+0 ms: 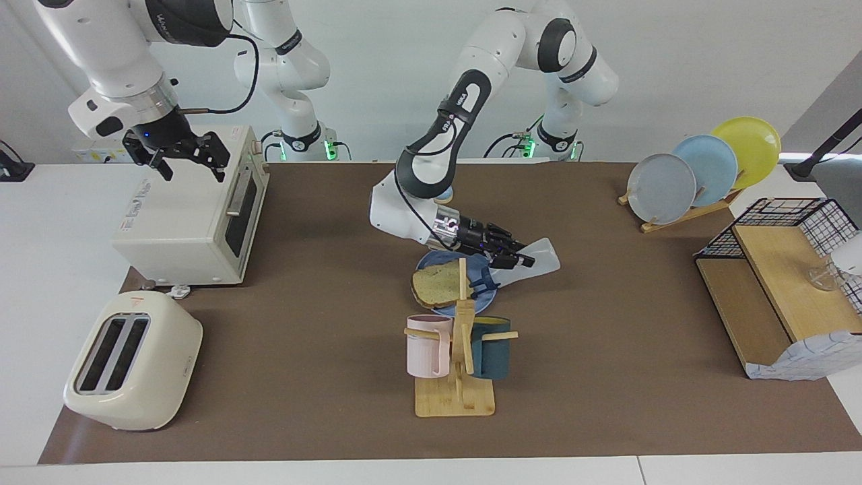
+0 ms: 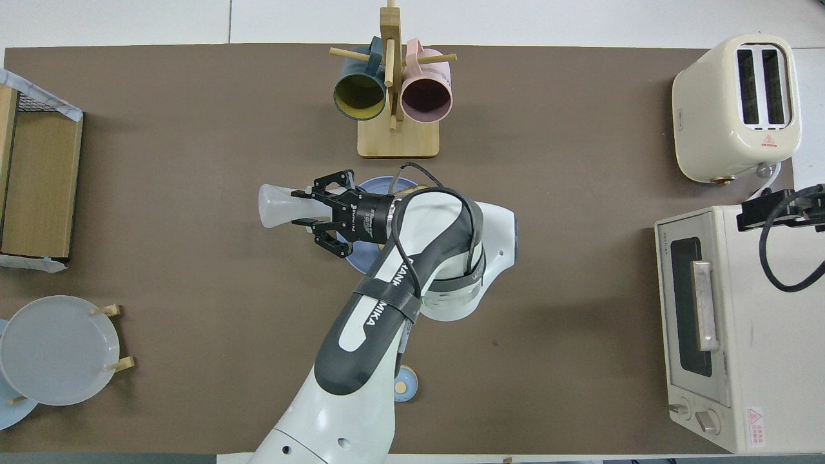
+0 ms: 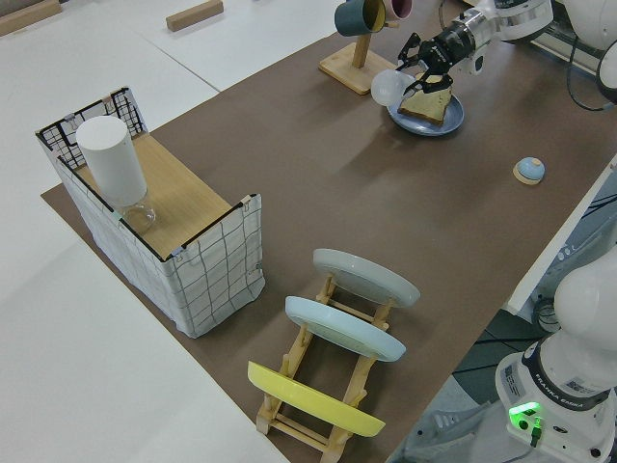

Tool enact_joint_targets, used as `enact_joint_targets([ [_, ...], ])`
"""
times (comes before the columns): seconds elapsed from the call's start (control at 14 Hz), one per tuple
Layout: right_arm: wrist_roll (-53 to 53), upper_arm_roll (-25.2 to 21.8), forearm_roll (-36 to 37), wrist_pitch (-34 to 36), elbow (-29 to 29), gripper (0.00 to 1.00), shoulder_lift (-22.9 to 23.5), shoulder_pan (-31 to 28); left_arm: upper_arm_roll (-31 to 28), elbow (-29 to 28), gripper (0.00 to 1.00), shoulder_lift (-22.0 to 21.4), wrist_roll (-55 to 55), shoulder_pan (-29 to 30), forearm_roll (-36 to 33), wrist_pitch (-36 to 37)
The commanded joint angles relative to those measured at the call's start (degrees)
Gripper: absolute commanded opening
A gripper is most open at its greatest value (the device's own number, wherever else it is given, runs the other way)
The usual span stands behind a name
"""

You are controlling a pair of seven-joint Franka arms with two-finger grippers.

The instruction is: Put bread on plate and add seasoning

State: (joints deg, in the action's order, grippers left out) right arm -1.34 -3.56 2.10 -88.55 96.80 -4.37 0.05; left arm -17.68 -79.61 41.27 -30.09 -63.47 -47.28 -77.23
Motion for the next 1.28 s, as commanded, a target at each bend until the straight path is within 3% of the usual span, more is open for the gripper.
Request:
enact_joint_targets([
  [0.0,-0.95,0.04,0.09,0.57,0.41,1.00,-0.38,-0.22,-0.78,-0.55,0.00,-0.23,-0.23,-1.22,1.05,0.50],
  [0.21,-0.95,0.04,0.09,0.57,0.41,1.00,-0.38,-0.22,-0.86,-0.55,0.00,-0.84,0.20,0.09,1.22,-0.29],
  [0.64,-0.95,0.04,0.09,0.49,0.41,1.00,-0.38,-0.22,-0.95,-0.55,0.00,-7.35,0.91,7.74,4.12,-4.51],
  [1.21,-0.95,0.04,0.09,0.48,0.41,1.00,-0.38,-0.22,-0.95,-2.13,0.00,-18.24,4.33,24.87,26.07,-21.29],
])
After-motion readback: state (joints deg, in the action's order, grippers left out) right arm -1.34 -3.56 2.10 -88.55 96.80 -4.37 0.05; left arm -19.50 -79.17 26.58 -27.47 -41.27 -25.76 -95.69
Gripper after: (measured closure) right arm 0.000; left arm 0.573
